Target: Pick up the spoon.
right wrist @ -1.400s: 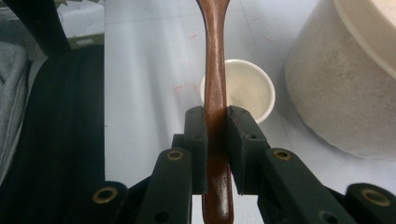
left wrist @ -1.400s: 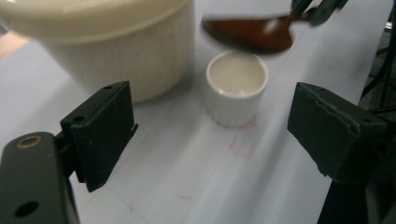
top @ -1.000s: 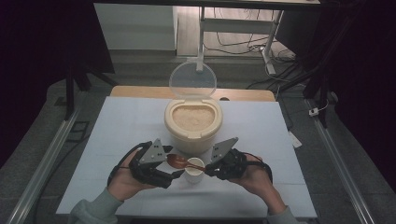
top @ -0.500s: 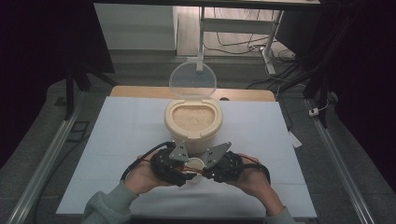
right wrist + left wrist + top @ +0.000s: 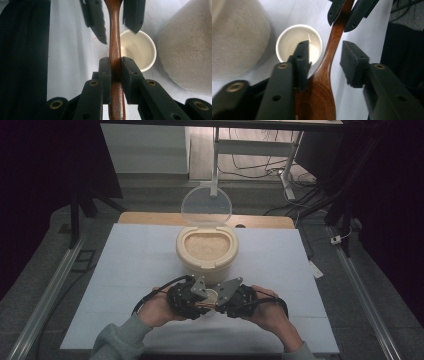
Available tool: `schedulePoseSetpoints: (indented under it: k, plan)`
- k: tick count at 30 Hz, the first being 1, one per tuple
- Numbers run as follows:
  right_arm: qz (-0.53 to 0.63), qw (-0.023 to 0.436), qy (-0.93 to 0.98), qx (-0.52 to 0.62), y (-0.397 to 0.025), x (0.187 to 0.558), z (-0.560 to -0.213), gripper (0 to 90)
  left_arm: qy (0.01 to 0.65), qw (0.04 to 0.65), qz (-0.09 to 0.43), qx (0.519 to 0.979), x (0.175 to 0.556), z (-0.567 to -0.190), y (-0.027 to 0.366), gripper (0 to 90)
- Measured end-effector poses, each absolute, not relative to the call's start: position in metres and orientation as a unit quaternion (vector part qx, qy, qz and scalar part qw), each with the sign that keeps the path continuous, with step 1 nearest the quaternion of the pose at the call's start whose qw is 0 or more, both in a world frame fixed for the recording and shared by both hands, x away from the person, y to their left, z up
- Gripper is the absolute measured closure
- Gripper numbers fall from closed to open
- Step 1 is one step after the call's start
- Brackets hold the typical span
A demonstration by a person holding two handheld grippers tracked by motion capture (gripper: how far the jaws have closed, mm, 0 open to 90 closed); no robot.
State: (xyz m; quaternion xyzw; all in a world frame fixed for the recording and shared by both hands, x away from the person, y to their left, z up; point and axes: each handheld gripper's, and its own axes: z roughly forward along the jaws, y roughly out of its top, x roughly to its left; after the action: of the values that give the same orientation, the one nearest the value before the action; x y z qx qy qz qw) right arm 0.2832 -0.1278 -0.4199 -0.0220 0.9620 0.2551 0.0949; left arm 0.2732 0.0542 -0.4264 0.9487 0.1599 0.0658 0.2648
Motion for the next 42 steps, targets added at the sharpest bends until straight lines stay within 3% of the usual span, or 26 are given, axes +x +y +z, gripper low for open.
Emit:
schedulePoseSetpoints:
  k: [13,19,22,27,42]
  plan:
    - [0.227,0.114,0.965,-0.062,-0.122,0.277,-0.427,77.2,0.127,0.238,0.045,0.962,0.272,-0.442,0.047,77.7]
    - [0.242,0.122,0.961,-0.049,-0.124,0.279,-0.427,75.1,0.127,0.238,0.059,0.961,0.272,-0.444,0.046,78.9]
    - [0.280,0.120,0.953,-0.010,-0.131,0.283,-0.421,64.9,0.149,0.260,0.073,0.951,0.270,-0.446,0.046,79.0]
    - [0.339,0.141,0.929,0.051,-0.144,0.286,-0.414,55.8,0.144,0.256,0.080,0.953,0.273,-0.442,0.051,79.0]
    - [0.430,0.136,0.863,0.229,-0.185,0.298,-0.412,43.0,0.170,0.286,0.123,0.935,0.274,-0.438,0.060,79.0]
